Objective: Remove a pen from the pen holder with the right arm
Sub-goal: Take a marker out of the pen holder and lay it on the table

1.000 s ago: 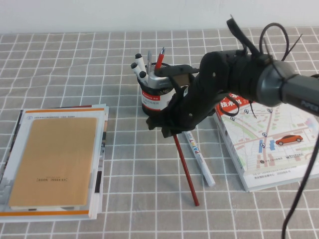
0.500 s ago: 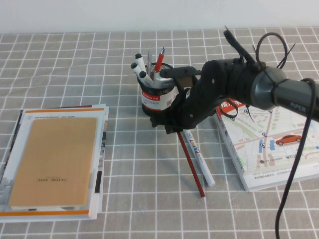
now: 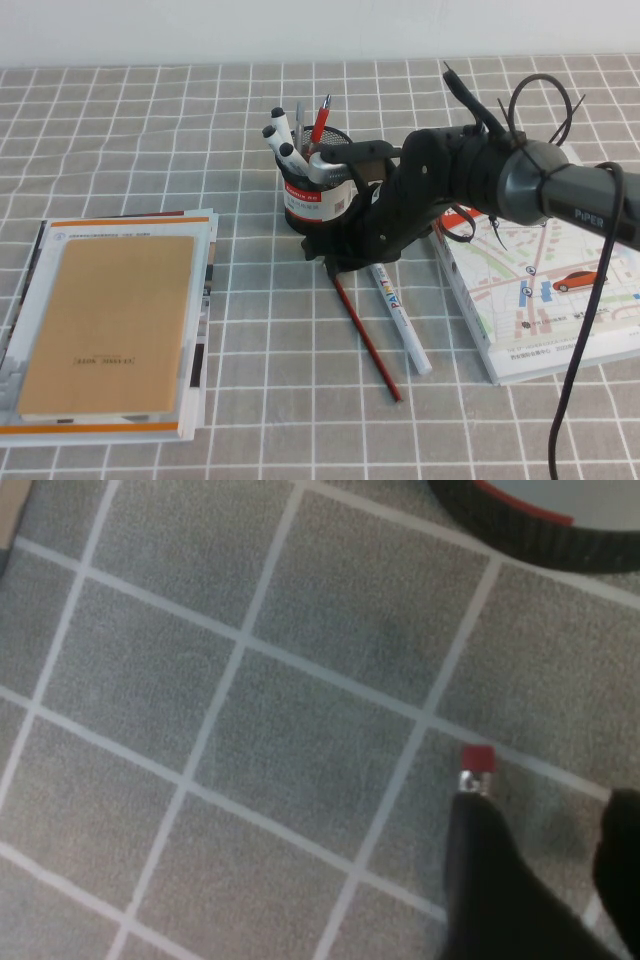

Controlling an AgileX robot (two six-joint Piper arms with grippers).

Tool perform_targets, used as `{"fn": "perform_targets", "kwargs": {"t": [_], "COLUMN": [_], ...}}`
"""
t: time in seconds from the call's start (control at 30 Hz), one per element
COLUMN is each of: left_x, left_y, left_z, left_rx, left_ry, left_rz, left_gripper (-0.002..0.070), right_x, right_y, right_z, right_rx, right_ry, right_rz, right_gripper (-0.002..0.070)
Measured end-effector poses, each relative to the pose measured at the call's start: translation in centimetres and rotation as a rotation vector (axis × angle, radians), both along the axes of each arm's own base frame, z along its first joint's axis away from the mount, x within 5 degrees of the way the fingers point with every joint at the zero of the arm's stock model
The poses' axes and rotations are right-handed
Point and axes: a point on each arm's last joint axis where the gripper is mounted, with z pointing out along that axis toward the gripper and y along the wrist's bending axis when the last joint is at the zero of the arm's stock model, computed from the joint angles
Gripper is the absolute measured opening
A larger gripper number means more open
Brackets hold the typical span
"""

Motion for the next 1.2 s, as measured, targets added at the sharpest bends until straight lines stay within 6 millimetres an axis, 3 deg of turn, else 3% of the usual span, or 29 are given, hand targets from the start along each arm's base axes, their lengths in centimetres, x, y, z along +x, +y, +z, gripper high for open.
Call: {"fn": "perform_targets", "kwargs": {"t": [0.2,0.37,0.57,0.67,0.77,1.0,1.2], "left_x": [0.0,0.0,0.0,0.0,0.0,0.0,0.0], "left_y": [0.0,0.0,0.0,0.0,0.0,0.0,0.0], "left_z": [0.0,0.0,0.0,0.0,0.0,0.0,0.0], "left_rx": [0.0,0.0,0.0,0.0,0.0,0.0,0.0], "left_ry": [0.0,0.0,0.0,0.0,0.0,0.0,0.0], "left_rz": [0.0,0.0,0.0,0.0,0.0,0.0,0.0], "left_gripper": [-0.0003,-0.0003,-0.0003,-0.0003,-0.0003,-0.0003,-0.0003], "right_x": [0.0,-1.4,-6.5,-9.8,-12.8,-18.5,-21.8], "right_y": [-0.1,-1.1,-4.2,-6.5,-8.6,-12.6,-14.7], "right_z": [0.4,4.2,10.4,12.5,14.5,16.3,15.2], "right_rx": [-0.005,-0.027,-0.004,-0.014,-0.015,0.008,-0.023], "right_ry": [-0.011,-0.053,-0.131,-0.146,-0.171,-0.226,-0.142], "right_rz": [0.004,0.035,0.054,0.064,0.072,0.07,0.088], "right_gripper": [0.026,0.0259,0.0153,0.0043,0.0004,-0.0011,-0.0012]}}
